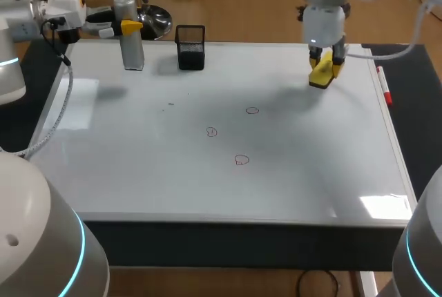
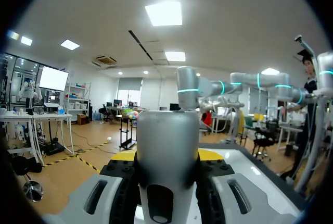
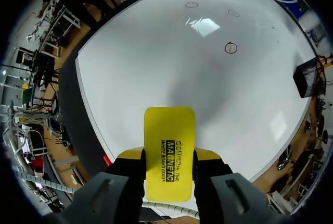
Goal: Pick up the inspection probe, press it on each red-marked spot on the whiteboard one by one, put down the probe, pick up the eraser, and wipe off all the red marks.
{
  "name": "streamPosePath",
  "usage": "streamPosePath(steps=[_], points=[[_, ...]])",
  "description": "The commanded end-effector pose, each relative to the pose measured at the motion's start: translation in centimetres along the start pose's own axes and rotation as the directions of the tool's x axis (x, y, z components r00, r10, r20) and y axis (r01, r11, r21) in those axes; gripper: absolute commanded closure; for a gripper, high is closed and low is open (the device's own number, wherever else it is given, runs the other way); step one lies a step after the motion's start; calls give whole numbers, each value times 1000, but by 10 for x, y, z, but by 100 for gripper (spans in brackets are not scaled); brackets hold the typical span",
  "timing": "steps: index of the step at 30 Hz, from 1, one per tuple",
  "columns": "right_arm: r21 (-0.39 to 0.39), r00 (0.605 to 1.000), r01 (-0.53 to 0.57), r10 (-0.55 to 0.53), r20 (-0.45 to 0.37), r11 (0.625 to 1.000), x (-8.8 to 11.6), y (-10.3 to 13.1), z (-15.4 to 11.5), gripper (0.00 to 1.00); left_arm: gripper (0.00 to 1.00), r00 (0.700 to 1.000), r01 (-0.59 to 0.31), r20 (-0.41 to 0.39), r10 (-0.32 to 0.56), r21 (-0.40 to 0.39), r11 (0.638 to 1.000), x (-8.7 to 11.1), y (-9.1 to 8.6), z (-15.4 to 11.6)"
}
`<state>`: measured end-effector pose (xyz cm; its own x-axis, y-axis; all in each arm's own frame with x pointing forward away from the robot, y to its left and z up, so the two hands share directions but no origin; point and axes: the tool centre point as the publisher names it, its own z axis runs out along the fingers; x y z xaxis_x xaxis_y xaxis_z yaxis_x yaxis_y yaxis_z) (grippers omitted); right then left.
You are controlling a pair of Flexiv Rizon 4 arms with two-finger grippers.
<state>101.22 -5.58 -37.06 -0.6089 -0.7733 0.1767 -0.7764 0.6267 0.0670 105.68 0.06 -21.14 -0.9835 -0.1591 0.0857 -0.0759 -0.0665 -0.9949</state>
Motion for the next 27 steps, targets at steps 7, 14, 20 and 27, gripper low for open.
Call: streamPosePath(steps=[7,14,20,27], points=[[108,995,-15,5,96,994,15,-10,4,100,100,1000,-2,5,2,0,1000,2,-1,0],[55,991,-2,-5,131,998,8,-29,-1,100,100,1000,-2,5,2,0,1000,2,-1,0],[43,992,31,-36,121,999,-2,-44,-11,100,100,1000,-2,5,2,0,1000,2,-1,0],[27,991,69,-71,112,997,-16,-61,-14,100,100,1000,-2,5,2,0,1000,2,-1,0]])
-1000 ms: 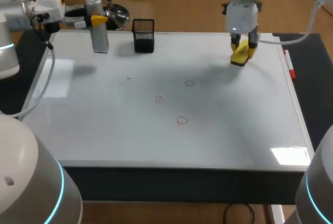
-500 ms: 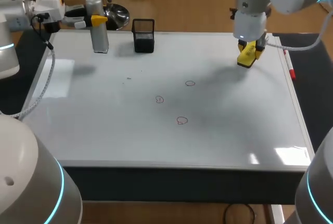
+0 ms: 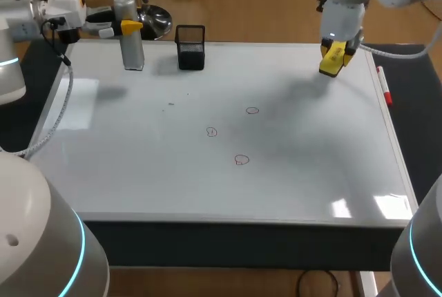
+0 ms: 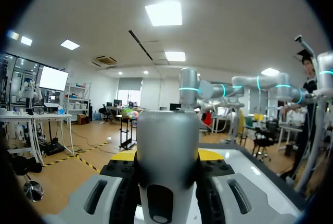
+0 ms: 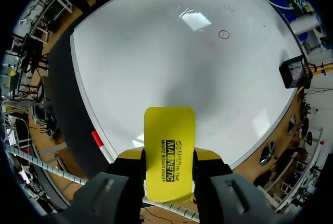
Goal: Pick up the inspection probe, press it on each red-marked spot on the whiteboard one by one, put down the probe, pick up the eraser, and wipe off all the red marks.
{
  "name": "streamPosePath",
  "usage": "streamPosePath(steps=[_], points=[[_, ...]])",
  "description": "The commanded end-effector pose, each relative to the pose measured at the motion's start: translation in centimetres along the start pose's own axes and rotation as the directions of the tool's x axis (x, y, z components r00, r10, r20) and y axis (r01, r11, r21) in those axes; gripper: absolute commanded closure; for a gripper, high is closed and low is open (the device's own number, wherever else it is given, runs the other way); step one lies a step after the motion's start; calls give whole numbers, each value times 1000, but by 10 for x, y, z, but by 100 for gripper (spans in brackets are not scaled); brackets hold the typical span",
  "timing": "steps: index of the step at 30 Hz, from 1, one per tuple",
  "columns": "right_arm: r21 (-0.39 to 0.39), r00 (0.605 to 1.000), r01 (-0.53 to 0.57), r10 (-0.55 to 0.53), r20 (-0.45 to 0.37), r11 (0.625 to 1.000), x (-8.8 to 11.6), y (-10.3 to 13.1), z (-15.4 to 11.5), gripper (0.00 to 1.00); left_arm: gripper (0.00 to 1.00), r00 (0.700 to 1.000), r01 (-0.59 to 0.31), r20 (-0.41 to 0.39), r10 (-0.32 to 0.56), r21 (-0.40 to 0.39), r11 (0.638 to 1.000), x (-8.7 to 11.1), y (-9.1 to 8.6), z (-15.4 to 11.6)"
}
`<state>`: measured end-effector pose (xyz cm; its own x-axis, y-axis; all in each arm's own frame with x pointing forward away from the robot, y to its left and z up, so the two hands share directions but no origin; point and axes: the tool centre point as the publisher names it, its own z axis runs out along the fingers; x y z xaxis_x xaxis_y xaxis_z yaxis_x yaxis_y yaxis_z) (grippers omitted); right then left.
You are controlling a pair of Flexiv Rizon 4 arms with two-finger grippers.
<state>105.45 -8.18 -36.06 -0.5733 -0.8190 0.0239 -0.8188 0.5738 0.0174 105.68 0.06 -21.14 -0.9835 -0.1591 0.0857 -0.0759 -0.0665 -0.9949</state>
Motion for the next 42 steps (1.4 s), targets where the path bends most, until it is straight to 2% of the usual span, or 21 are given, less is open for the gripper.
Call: streamPosePath(steps=[1,42], points=[[-38,999,8,-10,-39,999,-11,-14,3,100,100,1000,-2,5,2,0,1000,2,-1,0],[-49,998,4,-7,-55,999,-16,-16,8,100,100,1000,-2,5,2,0,1000,2,-1,0]])
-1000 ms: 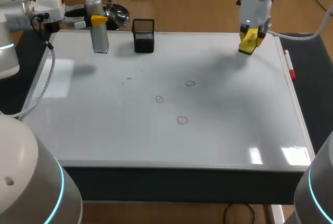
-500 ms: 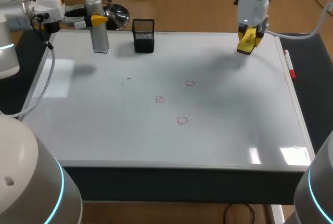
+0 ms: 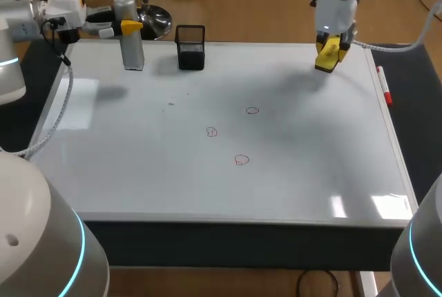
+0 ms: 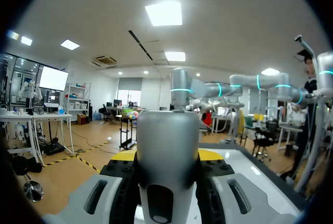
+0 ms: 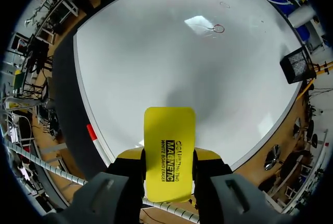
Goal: Pick up the inspection probe, press it on each red-marked spot on the whiteboard one by one, put down the probe, pick up the eraser, and wipe off all the red marks.
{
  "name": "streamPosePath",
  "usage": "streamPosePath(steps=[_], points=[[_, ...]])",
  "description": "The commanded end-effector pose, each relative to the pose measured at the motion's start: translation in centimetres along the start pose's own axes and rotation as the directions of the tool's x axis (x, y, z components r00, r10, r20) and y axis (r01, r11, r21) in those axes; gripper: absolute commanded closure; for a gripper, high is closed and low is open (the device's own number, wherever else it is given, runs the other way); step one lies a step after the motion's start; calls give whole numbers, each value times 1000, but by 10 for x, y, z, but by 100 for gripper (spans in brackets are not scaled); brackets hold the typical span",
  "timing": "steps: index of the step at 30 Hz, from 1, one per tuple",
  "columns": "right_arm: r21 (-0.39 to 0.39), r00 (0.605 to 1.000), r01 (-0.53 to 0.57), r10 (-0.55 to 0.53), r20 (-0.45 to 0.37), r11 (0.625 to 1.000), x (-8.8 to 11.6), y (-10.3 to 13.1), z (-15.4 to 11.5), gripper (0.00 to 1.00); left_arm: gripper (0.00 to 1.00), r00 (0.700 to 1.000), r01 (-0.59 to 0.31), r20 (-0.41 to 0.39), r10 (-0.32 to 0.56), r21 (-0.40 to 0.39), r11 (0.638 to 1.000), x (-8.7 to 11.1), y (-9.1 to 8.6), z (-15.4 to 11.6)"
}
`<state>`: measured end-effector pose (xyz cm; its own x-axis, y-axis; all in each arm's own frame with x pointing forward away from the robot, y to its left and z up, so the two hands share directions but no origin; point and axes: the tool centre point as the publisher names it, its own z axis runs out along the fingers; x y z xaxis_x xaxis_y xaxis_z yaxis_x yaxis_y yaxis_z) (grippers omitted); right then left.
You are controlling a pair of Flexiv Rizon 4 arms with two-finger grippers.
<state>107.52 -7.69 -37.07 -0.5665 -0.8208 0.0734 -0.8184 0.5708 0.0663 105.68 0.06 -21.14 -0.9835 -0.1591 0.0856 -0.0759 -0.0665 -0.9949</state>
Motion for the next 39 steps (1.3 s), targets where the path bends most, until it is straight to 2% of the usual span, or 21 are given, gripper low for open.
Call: streamPosePath(steps=[1,4,8,26,31,39], points=[[0,1000,1,-1,-5,1000,0,-1,-2,100,100,1000,-2,5,2,0,1000,2,-1,0],[0,1000,1,-1,-5,1000,0,-1,-2,100,100,1000,-4,1,4,1,1000,4,-2,2],[0,1000,1,-1,-5,1000,0,-1,-2,100,100,999,-7,-36,7,14,1000,17,0,12],[0,1000,1,-1,-5,1000,0,-1,-2,100,100,980,50,-197,-33,81,996,115,7,71],[0,1000,1,-1,-5,1000,0,-1,-2,100,100,972,69,-230,-47,90,994,134,9,81],[0,1000,1,-1,-5,1000,0,-1,-2,100,100,957,109,-280,-82,83,991,159,23,96]])
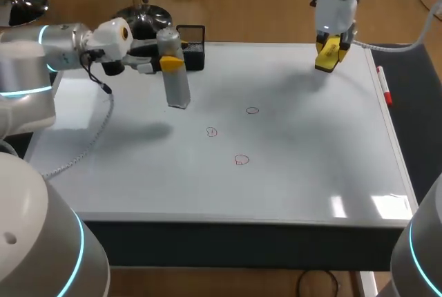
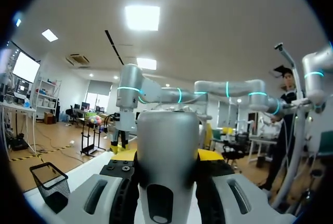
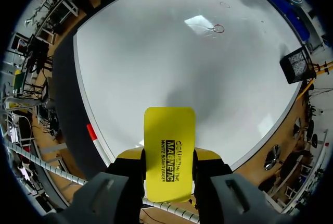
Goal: Pick up the inspection probe, press it on each red-marked spot on the whiteboard one by one, put down the probe, pick up the eraser, and wipe off all the red marks.
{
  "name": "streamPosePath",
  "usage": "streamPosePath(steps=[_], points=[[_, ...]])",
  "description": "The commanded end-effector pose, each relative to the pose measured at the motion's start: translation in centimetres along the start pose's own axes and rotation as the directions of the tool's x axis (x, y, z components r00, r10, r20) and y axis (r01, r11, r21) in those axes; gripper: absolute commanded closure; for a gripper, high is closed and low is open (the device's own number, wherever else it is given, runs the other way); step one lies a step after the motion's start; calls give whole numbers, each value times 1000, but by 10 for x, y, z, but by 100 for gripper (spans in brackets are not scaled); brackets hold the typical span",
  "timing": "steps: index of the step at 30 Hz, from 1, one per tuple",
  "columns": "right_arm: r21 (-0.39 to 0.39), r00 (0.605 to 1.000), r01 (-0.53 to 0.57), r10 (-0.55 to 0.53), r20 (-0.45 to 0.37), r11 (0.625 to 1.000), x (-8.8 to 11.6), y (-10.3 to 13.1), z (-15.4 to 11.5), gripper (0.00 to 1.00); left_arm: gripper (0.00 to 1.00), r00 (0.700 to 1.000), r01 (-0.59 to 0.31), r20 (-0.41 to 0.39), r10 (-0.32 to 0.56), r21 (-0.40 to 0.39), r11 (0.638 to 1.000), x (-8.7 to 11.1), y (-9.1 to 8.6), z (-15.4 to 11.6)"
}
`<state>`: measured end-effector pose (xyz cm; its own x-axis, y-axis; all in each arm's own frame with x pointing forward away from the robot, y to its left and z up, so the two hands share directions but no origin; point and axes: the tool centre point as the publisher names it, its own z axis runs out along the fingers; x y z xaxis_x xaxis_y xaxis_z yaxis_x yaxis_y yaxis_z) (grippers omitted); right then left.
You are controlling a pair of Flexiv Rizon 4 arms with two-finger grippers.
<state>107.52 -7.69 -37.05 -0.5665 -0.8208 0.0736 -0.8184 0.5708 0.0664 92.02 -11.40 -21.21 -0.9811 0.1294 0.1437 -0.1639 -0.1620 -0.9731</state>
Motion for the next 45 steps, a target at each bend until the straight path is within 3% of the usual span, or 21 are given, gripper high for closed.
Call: streamPosePath(steps=[1,29,45], points=[[0,1000,1,-1,-5,1000,0,-1,-2,100,100,1000,10,-4,-9,3,1000,6,7,9],[0,1000,1,-1,-5,1000,0,-1,-2,100,100,986,42,-163,-45,-20,999,25,51,54],[0,1000,1,-1,-5,1000,0,-1,-2,100,100,977,47,-208,-51,-23,999,28,69,70]])
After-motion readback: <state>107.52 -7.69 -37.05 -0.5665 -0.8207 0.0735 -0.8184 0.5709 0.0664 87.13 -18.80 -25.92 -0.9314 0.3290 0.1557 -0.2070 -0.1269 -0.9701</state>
